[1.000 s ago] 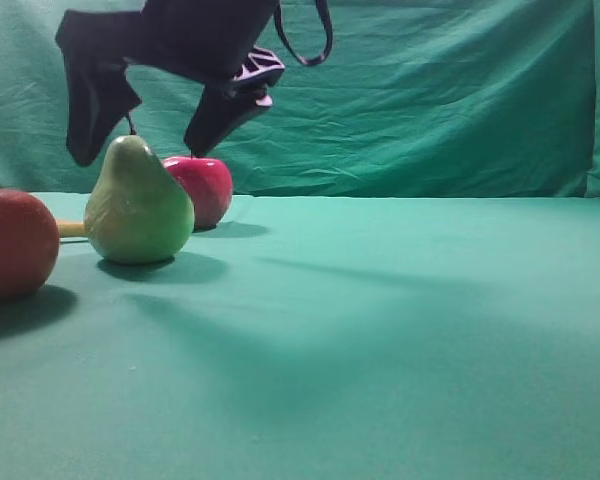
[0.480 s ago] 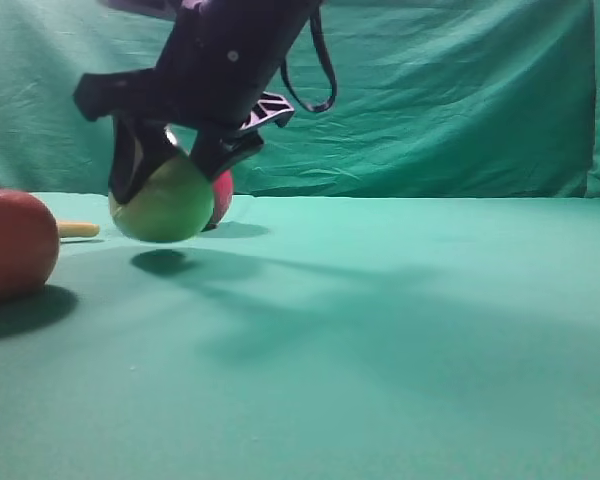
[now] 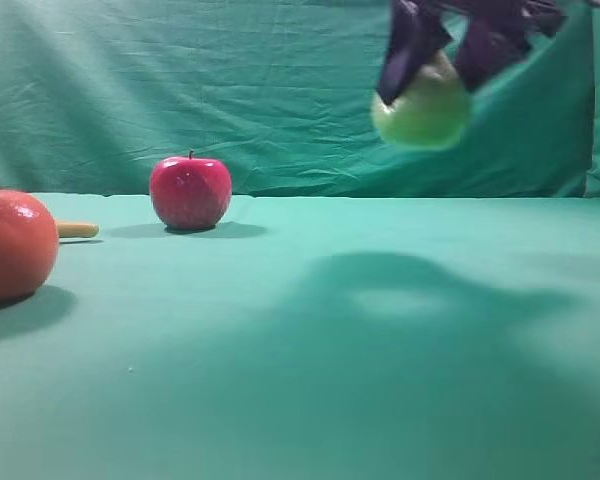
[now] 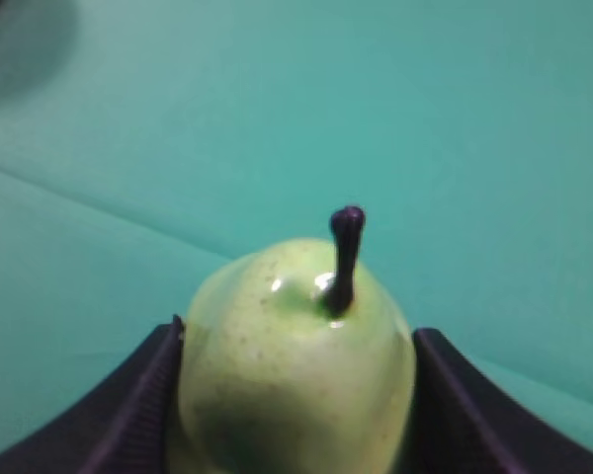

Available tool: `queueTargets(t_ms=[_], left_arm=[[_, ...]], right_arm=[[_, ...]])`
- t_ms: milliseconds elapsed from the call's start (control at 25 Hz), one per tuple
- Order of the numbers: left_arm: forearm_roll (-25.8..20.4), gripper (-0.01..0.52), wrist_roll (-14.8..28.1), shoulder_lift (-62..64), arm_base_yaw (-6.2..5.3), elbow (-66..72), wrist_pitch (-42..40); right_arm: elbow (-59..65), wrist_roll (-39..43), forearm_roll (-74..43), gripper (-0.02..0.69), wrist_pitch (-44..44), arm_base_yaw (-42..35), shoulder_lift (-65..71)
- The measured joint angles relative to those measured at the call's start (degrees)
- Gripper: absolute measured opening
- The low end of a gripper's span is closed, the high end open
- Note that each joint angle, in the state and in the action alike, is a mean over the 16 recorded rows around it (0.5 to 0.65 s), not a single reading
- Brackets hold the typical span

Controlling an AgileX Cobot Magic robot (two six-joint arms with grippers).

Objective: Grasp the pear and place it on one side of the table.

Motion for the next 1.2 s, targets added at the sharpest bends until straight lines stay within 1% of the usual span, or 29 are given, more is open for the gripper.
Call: queueTargets(t_ms=[120, 320, 520, 600, 680, 720, 800, 1200], left_arm=[[0.0, 0.0, 0.0, 0.0, 0.0, 0.0, 0.0], [0.0, 0.0, 0.0, 0.0, 0.0, 0.0, 0.0], [0.0, 0.0, 0.0, 0.0, 0.0, 0.0, 0.0], [0.0, 0.0, 0.0, 0.0, 0.0, 0.0, 0.0], [0.0, 0.0, 0.0, 0.0, 0.0, 0.0, 0.0], [0.0, 0.0, 0.0, 0.0, 0.0, 0.0, 0.0], [0.0, 0.0, 0.0, 0.0, 0.0, 0.0, 0.0], [0.0, 0.0, 0.0, 0.0, 0.0, 0.0, 0.0]], right_arm=[[2.0, -0.1, 0.2, 0.434, -2.6, -0.4, 0.8], [2.9, -0.2, 0.4, 0.502, -4.6, -0.4, 1.4], [3.0, -0.2, 0.7, 0.572, -3.9, -0.4, -1.5], [3.0, -0.2, 0.7, 0.585, -2.9, -0.4, -4.0], [3.0, -0.2, 0.8, 0.577, -1.4, -0.4, -7.1], [3.0, -0.2, 0.8, 0.559, -0.5, -0.4, -8.9], [3.0, -0.2, 0.8, 0.499, 1.7, -0.4, -12.9], [3.1, 0.5, 0.8, 0.104, 16.2, -0.4, -36.2]])
